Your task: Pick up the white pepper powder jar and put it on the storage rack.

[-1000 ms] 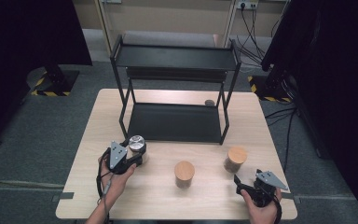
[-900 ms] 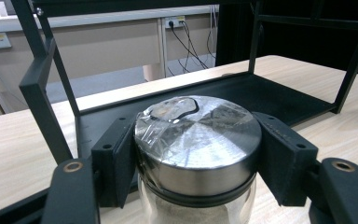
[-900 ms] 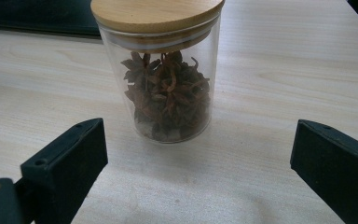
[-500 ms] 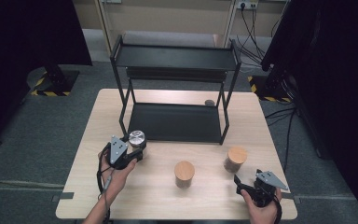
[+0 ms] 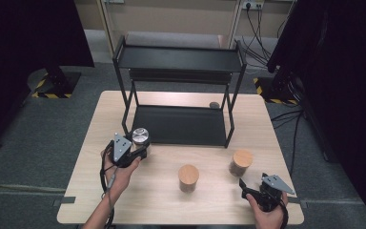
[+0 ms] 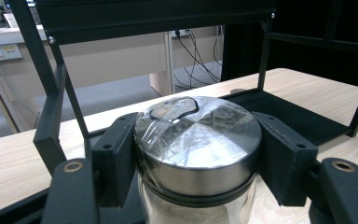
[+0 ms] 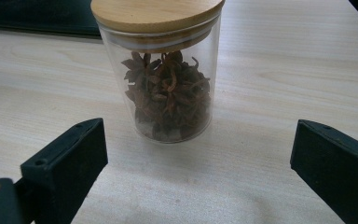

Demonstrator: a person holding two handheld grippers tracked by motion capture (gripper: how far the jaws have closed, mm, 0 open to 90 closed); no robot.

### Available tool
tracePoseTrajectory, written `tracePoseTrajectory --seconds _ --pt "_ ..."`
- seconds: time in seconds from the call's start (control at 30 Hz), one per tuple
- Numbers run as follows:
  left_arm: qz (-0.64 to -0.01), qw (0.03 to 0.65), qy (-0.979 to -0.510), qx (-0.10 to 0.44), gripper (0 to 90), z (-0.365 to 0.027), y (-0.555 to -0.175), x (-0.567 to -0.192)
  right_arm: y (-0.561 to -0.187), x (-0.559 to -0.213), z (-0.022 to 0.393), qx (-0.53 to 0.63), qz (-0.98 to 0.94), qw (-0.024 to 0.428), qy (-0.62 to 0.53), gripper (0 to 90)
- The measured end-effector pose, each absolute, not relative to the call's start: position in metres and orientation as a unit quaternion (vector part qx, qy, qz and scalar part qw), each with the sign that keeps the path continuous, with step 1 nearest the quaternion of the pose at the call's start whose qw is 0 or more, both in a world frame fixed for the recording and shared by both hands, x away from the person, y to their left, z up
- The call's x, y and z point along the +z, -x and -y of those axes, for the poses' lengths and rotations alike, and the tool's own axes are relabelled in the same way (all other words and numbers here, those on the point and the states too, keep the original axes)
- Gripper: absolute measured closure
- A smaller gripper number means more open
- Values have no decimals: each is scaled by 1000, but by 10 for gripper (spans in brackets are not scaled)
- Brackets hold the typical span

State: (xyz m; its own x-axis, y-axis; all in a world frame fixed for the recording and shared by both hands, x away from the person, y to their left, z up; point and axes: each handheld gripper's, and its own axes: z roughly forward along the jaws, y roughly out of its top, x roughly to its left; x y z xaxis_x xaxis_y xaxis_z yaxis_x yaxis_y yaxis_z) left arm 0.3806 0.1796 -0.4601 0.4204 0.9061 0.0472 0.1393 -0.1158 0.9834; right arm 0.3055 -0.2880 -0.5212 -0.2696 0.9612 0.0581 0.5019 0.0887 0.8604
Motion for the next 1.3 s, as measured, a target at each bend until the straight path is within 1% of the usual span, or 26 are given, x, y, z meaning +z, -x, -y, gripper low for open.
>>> tracePoseTrajectory --seconds 1.3 --pt "-408 527 -649 367 350 -174 -408 -446 -305 -521 289 414 -681 277 -538 40"
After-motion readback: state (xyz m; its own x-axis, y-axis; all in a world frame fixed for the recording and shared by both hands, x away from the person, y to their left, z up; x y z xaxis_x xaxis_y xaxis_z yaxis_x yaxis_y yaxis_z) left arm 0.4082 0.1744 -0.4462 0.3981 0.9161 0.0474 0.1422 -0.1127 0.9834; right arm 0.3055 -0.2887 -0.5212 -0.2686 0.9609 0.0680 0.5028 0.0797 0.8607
